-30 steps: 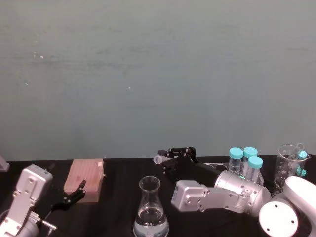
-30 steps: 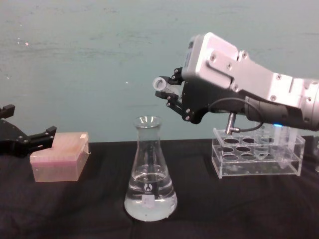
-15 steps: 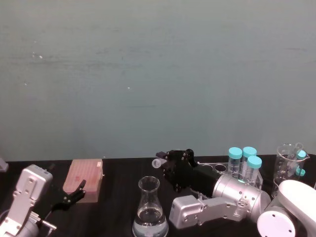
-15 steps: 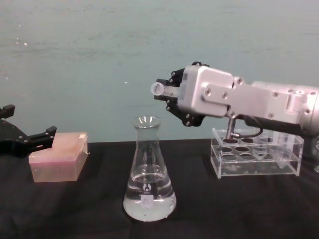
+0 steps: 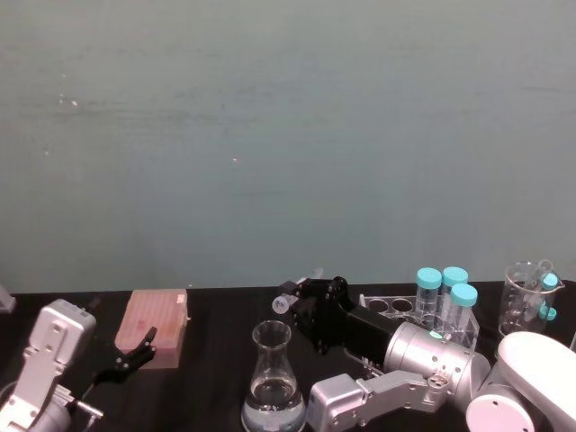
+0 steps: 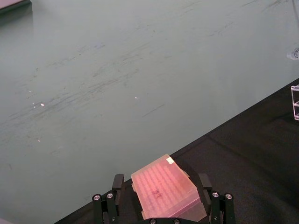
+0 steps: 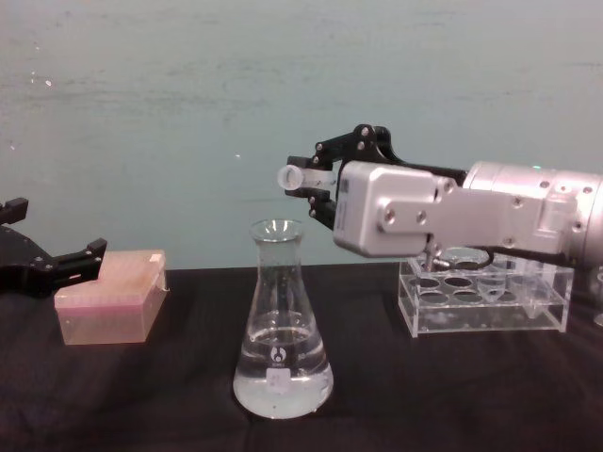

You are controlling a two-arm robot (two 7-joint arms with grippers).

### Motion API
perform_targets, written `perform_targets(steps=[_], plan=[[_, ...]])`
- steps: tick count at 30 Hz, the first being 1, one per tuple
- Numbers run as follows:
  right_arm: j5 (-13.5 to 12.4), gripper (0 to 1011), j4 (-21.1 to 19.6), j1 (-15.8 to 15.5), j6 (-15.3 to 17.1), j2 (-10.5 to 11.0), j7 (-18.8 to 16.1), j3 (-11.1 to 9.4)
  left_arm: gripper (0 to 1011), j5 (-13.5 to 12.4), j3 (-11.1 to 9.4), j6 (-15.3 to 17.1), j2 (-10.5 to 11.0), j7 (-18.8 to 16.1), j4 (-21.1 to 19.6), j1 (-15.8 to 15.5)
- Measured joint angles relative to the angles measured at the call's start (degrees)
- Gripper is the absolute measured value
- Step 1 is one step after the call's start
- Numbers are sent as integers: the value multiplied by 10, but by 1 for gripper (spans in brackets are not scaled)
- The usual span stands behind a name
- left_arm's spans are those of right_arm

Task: Pour the liquid from the test tube into the beaker using one hand.

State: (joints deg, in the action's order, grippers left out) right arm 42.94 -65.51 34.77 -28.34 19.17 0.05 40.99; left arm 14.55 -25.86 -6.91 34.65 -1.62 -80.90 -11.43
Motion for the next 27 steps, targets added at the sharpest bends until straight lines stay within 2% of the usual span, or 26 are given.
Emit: perform_targets(steps=[12,20,27], plan=[[54,199,6,7,2,8,51,21,1000,0,0,0,0,0,0,0],[75,199,10,14,8,12,75,31,1000,0,0,0,0,0,0,0],[83,199,13,19,11,13,81,38,1000,0,0,0,0,0,0,0]])
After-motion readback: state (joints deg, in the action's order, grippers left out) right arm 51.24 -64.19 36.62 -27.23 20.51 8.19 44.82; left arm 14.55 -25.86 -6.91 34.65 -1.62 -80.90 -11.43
